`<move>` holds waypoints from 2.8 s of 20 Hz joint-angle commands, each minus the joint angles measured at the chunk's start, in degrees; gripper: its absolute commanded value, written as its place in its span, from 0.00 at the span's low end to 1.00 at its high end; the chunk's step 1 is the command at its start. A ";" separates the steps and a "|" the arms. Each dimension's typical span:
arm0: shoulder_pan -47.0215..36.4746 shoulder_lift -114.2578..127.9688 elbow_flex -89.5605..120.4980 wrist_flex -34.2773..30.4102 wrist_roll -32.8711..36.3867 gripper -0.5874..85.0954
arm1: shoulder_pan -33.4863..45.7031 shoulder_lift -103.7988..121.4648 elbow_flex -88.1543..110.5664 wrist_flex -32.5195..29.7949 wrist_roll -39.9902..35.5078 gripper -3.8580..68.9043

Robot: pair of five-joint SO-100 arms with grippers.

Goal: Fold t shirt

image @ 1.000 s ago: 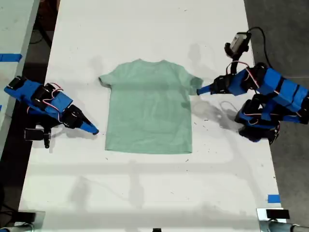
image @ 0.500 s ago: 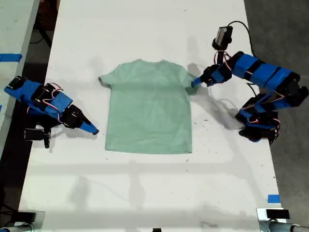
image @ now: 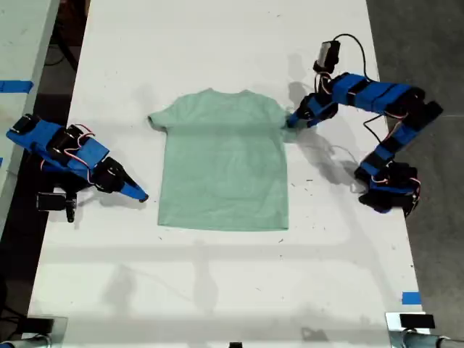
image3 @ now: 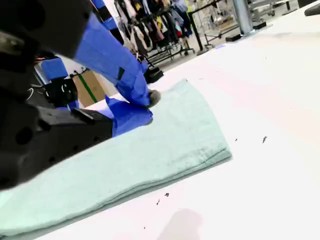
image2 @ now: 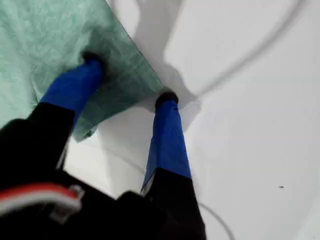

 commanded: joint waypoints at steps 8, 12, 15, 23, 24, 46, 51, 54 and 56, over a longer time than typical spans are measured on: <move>0.26 0.00 2.20 0.00 0.26 0.01 | -1.58 26.72 -3.87 5.45 4.57 0.08; 0.26 0.00 2.20 0.00 0.26 0.01 | -14.68 22.94 -19.78 7.38 3.78 0.08; 0.26 0.00 2.20 0.00 0.26 0.01 | -26.28 13.80 -29.97 4.48 3.87 0.08; 0.18 0.00 2.20 0.00 0.26 0.01 | -30.50 9.14 -42.63 10.55 2.90 0.61; 0.18 0.00 2.20 0.00 0.26 0.01 | -27.95 13.97 -42.10 12.83 2.90 0.59; 0.09 0.00 2.20 0.00 0.26 0.01 | -33.05 106.88 64.42 22.32 19.86 0.05; 0.09 0.00 2.20 0.00 0.26 0.01 | -36.12 106.88 64.69 21.88 20.39 0.05; 0.09 0.00 2.20 0.00 0.26 0.01 | -36.12 106.88 64.78 21.80 20.48 0.05; 0.09 0.00 2.20 0.00 0.26 0.01 | -36.12 106.88 64.78 21.71 20.83 0.05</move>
